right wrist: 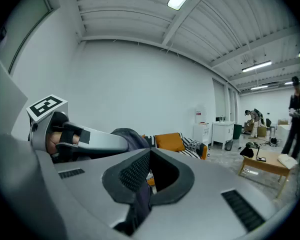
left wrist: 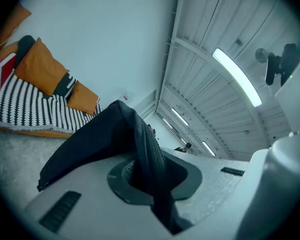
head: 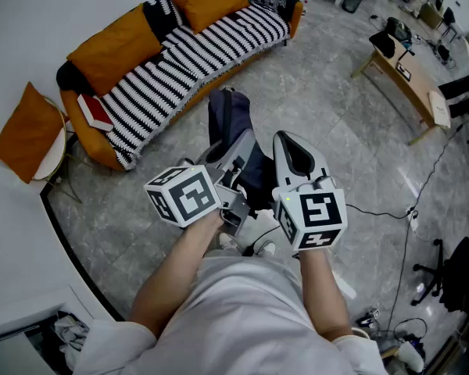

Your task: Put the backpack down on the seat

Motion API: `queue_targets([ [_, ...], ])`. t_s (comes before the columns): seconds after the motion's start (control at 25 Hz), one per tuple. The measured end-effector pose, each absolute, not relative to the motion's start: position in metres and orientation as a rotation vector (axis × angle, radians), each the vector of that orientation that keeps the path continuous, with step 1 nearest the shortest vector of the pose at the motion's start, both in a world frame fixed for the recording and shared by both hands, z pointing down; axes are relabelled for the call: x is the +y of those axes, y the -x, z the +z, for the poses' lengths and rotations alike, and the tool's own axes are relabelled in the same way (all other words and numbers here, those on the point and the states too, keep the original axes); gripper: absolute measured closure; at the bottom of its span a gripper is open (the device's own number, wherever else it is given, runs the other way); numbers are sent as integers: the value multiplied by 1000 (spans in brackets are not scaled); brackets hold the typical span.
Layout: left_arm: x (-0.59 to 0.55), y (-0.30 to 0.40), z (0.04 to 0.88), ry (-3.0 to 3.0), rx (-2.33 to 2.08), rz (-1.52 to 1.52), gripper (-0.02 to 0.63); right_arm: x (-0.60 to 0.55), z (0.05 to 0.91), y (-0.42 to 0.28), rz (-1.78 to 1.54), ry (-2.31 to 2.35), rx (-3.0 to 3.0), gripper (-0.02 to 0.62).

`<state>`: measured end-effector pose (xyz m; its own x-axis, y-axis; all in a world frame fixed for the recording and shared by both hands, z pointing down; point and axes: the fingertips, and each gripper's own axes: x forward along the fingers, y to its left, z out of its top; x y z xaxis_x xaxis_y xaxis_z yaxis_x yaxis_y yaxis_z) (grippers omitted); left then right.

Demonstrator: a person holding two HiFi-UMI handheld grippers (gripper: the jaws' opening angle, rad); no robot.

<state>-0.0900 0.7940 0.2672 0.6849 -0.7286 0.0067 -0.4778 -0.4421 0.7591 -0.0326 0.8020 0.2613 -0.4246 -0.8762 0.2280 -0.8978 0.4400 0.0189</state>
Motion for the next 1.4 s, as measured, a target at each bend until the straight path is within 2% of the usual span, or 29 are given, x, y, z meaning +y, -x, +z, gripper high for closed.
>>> queue_targets([
  [0.8, 760, 137, 281, -2107, -904, -369, 578, 771, 267, 82, 199, -1582, -2500, 594],
  [1.4, 651, 100, 301, -2076, -895, -350, 578, 662, 291, 42, 261, -1568, -2507, 594],
])
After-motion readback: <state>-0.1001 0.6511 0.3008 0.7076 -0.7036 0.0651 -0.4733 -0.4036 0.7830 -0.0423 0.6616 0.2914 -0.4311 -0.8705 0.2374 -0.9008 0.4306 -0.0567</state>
